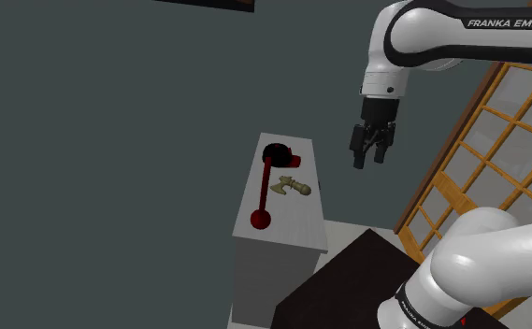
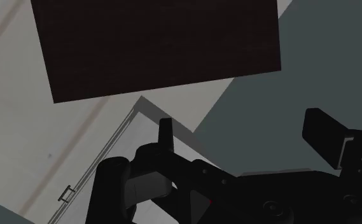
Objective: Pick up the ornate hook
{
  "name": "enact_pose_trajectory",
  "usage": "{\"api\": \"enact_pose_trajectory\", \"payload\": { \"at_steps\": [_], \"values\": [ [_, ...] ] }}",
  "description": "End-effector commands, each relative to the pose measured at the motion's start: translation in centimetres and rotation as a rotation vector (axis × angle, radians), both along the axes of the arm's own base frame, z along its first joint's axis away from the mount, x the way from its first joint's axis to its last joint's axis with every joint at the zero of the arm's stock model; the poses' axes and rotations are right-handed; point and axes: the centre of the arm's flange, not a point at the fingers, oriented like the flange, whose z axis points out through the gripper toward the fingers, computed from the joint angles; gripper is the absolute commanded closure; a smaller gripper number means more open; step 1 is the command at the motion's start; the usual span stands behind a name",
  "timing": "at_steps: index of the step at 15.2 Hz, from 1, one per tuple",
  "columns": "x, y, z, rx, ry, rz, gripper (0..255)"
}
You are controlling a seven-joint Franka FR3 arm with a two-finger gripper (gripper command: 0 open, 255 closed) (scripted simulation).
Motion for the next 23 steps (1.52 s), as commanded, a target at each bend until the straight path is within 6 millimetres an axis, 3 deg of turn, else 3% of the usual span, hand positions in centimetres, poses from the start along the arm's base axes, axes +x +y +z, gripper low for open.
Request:
{"api": "enact_pose_trajectory", "payload": {
  "at_steps": [1, 23],
  "values": [
    [0.0, 0.0, 0.0, 0.0, 0.0, 0.0, 0],
    [16.3, -11.6, -19.5, 0.011, -0.104, -0.043, 0]
  ]
}}
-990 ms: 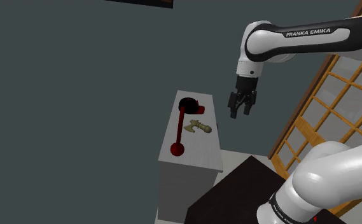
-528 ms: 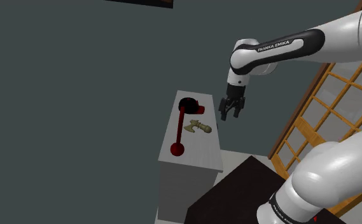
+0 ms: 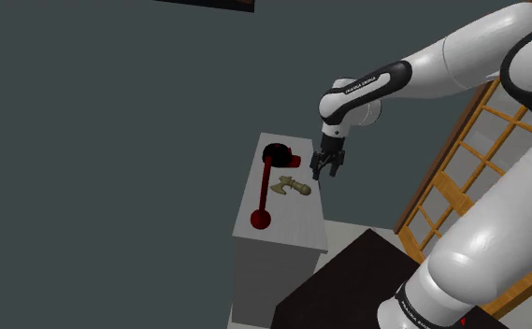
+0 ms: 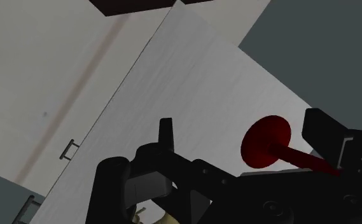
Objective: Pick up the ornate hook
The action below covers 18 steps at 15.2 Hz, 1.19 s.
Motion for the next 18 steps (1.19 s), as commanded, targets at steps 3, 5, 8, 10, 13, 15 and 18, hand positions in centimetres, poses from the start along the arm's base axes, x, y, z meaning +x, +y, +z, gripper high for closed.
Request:
{"api": "enact_pose_trajectory", "payload": {
  "at_steps": [3, 5, 8, 10, 13, 15, 18],
  "values": [
    [3.0, -2.0, -3.3, 0.001, -0.02, -0.008, 0],
    [4.6, -3.1, -4.9, 0.002, -0.03, -0.012, 0],
    [7.0, -4.7, -7.4, 0.003, -0.044, -0.018, 0],
    [8.6, -5.8, -9.1, 0.004, -0.053, -0.022, 0],
    [11.0, -7.5, -11.5, 0.006, -0.067, -0.027, 0],
    [12.6, -8.6, -13.1, 0.007, -0.077, -0.031, 0],
    [15.1, -10.2, -15.5, 0.008, -0.091, -0.037, 0]
  ]
}}
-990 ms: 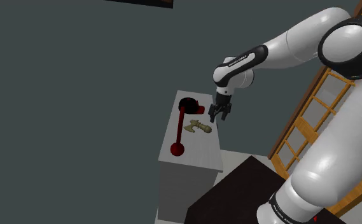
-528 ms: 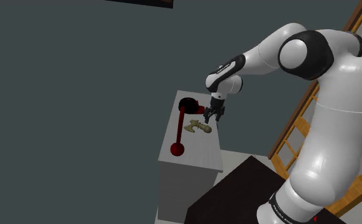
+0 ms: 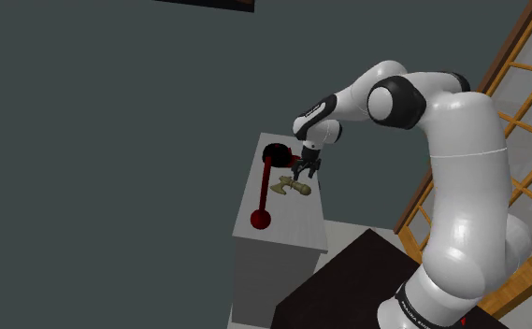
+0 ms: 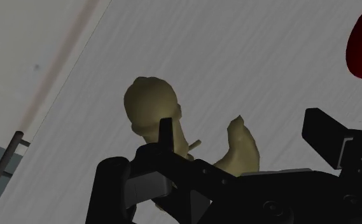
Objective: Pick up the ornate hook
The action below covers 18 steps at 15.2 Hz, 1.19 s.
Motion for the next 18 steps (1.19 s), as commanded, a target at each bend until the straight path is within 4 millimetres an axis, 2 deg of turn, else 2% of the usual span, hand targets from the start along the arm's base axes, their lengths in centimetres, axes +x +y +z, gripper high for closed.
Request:
{"api": "enact_pose_trajectory", "payload": {
  "at_steps": [1, 6, 14, 16, 17, 18],
  "values": [
    [1.6, -1.3, -2.0, 0.001, -0.01, -0.004, 0],
    [5.7, -4.1, -5.8, 0.004, -0.034, -0.013, 0],
    [5.9, -4.2, -10.0, 0.004, -0.035, -0.014, 0],
    [5.9, -4.2, -10.0, 0.004, -0.035, -0.014, 0],
    [5.9, -4.2, -10.0, 0.004, -0.035, -0.014, 255],
    [5.9, -4.2, -10.0, 0.004, -0.035, -0.014, 255]
  ]
}}
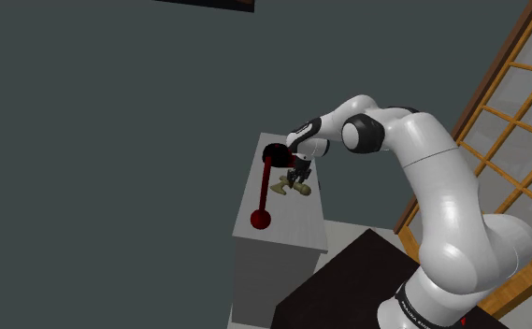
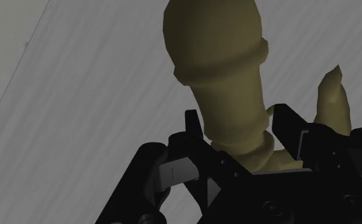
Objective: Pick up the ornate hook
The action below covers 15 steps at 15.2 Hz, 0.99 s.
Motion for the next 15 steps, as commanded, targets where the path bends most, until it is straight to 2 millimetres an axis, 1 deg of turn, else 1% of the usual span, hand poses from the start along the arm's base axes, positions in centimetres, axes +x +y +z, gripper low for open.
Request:
{"api": "enact_pose_trajectory", "payload": {
  "at_steps": [1, 8, 15],
  "values": [
    [0.0, 0.0, -0.1, 0.0, 0.0, 0.0, 255],
    [0.0, 0.0, -0.1, 0.0, 0.0, 0.0, 255],
    [0.0, 0.0, 3.6, 0.0, 0.0, 0.0, 255]
  ]
}}
